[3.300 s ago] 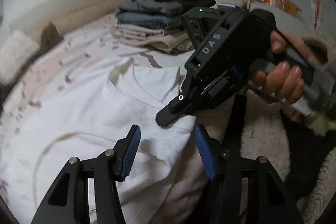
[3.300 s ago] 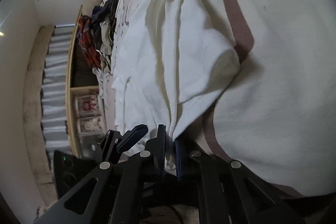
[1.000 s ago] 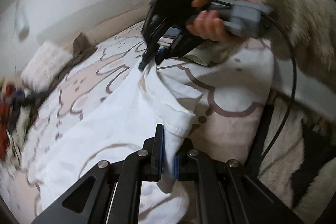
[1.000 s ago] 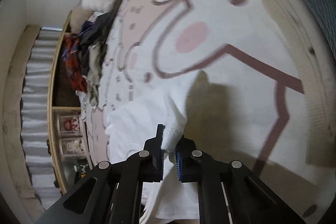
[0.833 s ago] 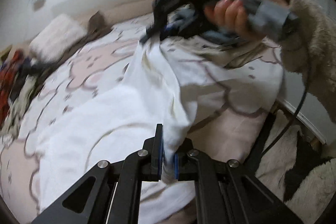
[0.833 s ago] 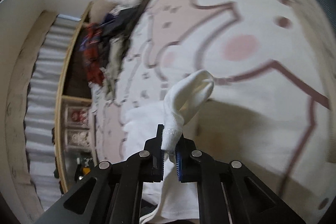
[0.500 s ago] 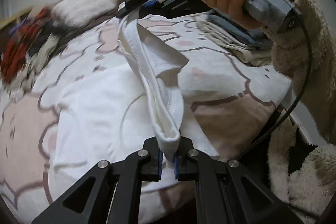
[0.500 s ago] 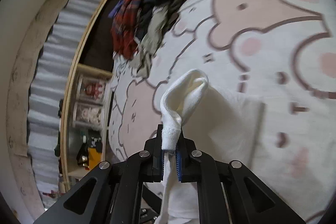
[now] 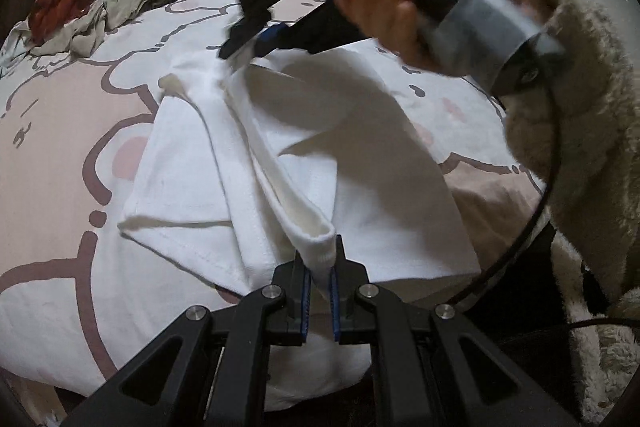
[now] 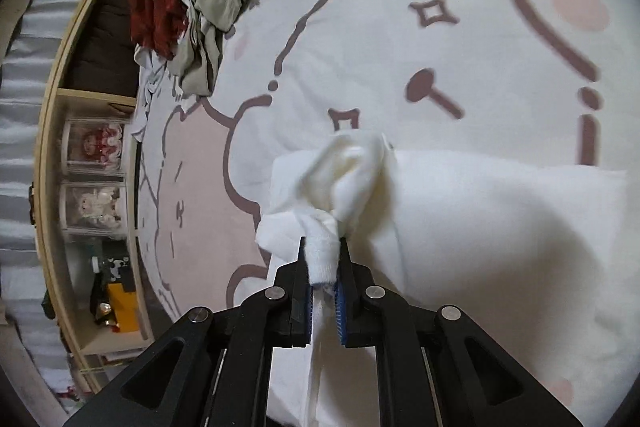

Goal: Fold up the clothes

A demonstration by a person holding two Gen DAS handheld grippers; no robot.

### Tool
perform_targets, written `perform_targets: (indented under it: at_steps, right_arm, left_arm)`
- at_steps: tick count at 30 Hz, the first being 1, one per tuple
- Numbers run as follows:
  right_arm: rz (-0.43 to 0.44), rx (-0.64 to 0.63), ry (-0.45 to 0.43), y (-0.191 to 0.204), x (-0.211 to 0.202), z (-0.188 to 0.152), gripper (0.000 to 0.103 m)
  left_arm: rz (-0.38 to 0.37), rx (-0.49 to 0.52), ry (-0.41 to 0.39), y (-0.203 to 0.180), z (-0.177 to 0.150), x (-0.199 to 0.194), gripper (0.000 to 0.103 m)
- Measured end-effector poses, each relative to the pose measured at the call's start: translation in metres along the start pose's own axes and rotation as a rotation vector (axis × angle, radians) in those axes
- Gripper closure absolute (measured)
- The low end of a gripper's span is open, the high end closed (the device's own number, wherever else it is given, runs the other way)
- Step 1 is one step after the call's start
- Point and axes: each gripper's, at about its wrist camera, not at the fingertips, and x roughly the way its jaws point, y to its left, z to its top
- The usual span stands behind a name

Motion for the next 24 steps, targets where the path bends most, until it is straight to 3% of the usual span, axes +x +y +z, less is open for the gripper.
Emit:
perform_targets:
  at_steps: [1,3,4,5,10,14,15,16,20,24]
  right_arm:
    - [0.001,-0.027,-0.003,0.004,0.003,-0.001,0.086]
    - [0.044,-0.06,-0.004,0.01,0.005,-0.002,0.054]
    - [0.089,-0.065,-0.003,0.013,0.004,-0.003,0.031]
    - [0.134,-0.07,-0.003,0.017,0.003,-0.004,0.021]
    - [0.336,-0.1,-0.025,0.029,-0.023,-0.002,0.02]
    - [0.264,-0.119,-0.113,0.016,-0.053,-0.002,0.022]
    - [0.251,-0.111,-0.104,0.011,-0.054,-0.005,0.024]
    - [0.238,-0.103,-0.094,0.006,-0.054,-0.007,0.033]
    - [0.165,-0.059,0.013,-0.013,-0.03,-0.021,0.041]
    - [0.245,-0.011,0.113,-0.016,-0.009,-0.033,0.042]
  left_arm:
    - [-0.004,-0.002,0.003,0.001,-0.001,0.0,0.094]
    - [-0.017,-0.015,0.008,0.003,-0.002,0.0,0.094]
    - [-0.024,-0.024,0.01,0.004,-0.002,0.0,0.094]
    - [-0.029,-0.032,0.012,0.005,-0.003,0.0,0.094]
    - [-0.044,-0.063,0.012,0.008,-0.005,-0.002,0.094]
    - [-0.081,-0.115,0.009,0.016,-0.008,-0.004,0.094]
    - [-0.099,-0.139,0.009,0.021,-0.009,-0.004,0.094]
    - [-0.114,-0.162,0.01,0.024,-0.01,-0.004,0.094]
    - [-0.132,-0.203,0.008,0.03,-0.013,-0.006,0.094]
    - [-0.117,-0.189,0.003,0.028,-0.012,-0.007,0.094]
